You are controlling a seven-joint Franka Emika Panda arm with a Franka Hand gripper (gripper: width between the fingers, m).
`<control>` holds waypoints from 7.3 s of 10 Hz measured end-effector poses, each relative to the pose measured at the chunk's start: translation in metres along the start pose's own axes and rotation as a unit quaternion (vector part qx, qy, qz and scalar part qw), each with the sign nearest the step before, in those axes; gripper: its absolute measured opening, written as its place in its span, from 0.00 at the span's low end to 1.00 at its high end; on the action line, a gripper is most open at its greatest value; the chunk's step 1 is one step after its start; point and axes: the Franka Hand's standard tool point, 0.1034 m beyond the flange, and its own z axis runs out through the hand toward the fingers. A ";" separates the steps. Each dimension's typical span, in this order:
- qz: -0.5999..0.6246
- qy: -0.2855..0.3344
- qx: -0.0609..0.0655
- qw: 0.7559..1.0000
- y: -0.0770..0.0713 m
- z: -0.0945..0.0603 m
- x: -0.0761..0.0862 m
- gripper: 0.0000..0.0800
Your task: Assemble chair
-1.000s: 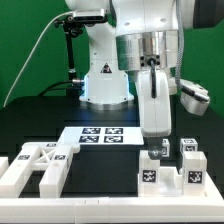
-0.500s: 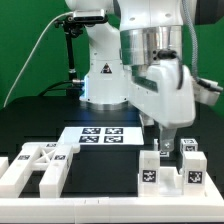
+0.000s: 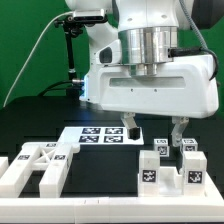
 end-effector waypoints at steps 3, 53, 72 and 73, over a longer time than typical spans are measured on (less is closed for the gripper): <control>-0.195 0.033 0.010 0.980 0.013 0.000 -0.002 0.81; -0.323 -0.512 -0.223 0.764 0.125 0.018 -0.025 0.05; -0.254 -0.532 -0.255 0.766 0.157 0.043 -0.018 0.71; -0.254 -0.532 -0.255 0.766 0.157 0.043 -0.018 0.79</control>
Offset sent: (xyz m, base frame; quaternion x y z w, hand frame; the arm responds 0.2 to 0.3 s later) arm -0.0366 0.0016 -0.0112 0.0515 0.0478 -0.2069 0.9758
